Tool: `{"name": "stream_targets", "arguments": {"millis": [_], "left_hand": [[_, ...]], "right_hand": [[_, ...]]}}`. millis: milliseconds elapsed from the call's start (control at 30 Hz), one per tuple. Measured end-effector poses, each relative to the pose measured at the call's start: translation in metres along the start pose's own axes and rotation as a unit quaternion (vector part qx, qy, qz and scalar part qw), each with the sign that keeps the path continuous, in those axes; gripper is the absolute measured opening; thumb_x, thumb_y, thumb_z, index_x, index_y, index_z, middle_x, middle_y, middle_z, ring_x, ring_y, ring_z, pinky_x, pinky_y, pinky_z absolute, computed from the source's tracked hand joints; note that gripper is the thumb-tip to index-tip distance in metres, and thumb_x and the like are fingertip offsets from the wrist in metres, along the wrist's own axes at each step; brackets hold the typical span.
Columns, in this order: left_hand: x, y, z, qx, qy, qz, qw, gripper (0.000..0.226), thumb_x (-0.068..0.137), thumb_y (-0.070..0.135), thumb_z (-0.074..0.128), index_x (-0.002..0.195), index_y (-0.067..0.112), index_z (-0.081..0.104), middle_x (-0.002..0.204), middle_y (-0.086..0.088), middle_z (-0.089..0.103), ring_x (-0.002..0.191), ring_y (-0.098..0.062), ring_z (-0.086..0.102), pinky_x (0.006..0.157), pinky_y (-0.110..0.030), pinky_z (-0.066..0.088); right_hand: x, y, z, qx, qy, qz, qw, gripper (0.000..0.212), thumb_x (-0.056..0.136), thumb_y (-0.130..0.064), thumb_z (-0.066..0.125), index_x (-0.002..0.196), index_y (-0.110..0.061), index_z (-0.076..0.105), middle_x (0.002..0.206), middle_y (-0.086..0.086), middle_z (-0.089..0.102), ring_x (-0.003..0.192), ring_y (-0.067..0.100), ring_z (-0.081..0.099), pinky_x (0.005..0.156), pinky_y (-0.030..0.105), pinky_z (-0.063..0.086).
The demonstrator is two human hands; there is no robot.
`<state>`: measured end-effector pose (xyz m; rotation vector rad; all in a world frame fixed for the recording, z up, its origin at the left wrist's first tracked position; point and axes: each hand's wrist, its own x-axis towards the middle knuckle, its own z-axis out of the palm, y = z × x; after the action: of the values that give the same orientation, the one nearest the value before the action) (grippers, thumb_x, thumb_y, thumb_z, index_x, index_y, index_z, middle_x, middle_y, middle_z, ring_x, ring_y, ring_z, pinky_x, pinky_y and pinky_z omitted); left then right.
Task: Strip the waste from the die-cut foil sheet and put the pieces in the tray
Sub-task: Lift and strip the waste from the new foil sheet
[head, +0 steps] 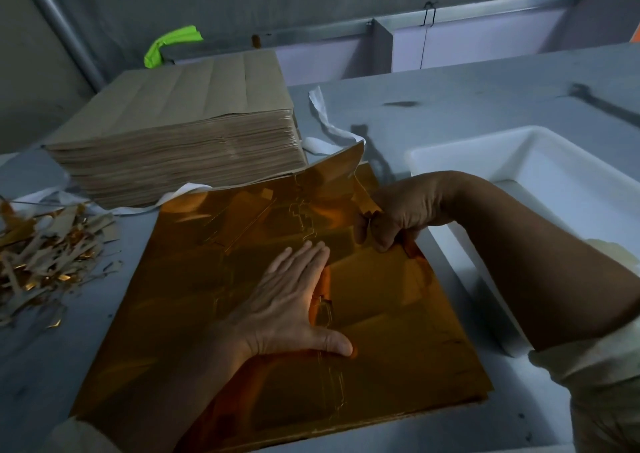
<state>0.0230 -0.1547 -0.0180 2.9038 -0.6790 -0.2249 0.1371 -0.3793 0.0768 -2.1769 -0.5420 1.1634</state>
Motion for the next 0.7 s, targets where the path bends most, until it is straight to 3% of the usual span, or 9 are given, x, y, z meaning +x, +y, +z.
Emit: {"name": "stream_targets", "arguments": {"millis": [133,300,500,600,700], "left_hand": [[0.000,0.003,-0.003,-0.006,-0.006,-0.009,1.000,0.142,0.049,0.104,0.039,0.152,0.028,-0.023,0.157,0.015,-0.030,0.136,0.008,-0.035,0.113,-0.022,-0.021],[-0.003,0.006,-0.007,-0.033,-0.011,-0.018,0.999,0.145,0.044,0.102,0.045,0.149,0.033,-0.028,0.138,0.025,-0.042,0.112,0.022,-0.049,0.092,-0.003,-0.031],[-0.004,0.006,-0.008,-0.041,-0.014,-0.021,0.999,0.144,0.042,0.102,0.046,0.147,0.036,-0.027,0.143,0.021,-0.036,0.106,0.025,-0.050,0.087,0.001,-0.031],[-0.002,0.005,-0.007,-0.029,-0.008,-0.010,1.000,0.143,0.046,0.102,0.044,0.151,0.031,-0.021,0.146,0.025,-0.037,0.120,0.019,-0.044,0.098,-0.007,-0.031],[0.000,0.003,-0.005,-0.014,-0.009,-0.003,1.000,0.139,0.048,0.103,0.039,0.155,0.028,-0.008,0.160,0.014,-0.024,0.140,0.006,-0.030,0.115,-0.024,-0.018]], "right_hand": [[-0.001,0.000,-0.001,0.018,-0.006,-0.001,1.000,0.030,0.089,0.006,0.060,0.117,-0.005,0.058,0.123,0.020,0.062,0.108,0.039,0.065,0.081,0.041,0.061],[-0.006,0.000,-0.004,0.004,-0.001,-0.007,1.000,0.037,0.090,0.005,0.059,0.127,0.000,0.054,0.126,0.019,0.062,0.108,0.035,0.065,0.085,0.039,0.059],[-0.014,-0.001,-0.008,-0.005,-0.011,-0.031,0.999,0.023,0.089,0.008,0.059,0.104,-0.009,0.060,0.103,0.009,0.065,0.088,0.022,0.069,0.074,0.032,0.061],[-0.016,-0.001,-0.009,-0.009,-0.022,-0.036,0.999,0.023,0.089,0.008,0.059,0.102,-0.012,0.061,0.107,0.011,0.064,0.092,0.024,0.069,0.079,0.036,0.061],[-0.018,-0.001,-0.010,-0.011,-0.029,-0.043,0.999,0.024,0.088,0.008,0.060,0.100,-0.013,0.062,0.105,0.010,0.065,0.090,0.023,0.069,0.078,0.037,0.062]]}}
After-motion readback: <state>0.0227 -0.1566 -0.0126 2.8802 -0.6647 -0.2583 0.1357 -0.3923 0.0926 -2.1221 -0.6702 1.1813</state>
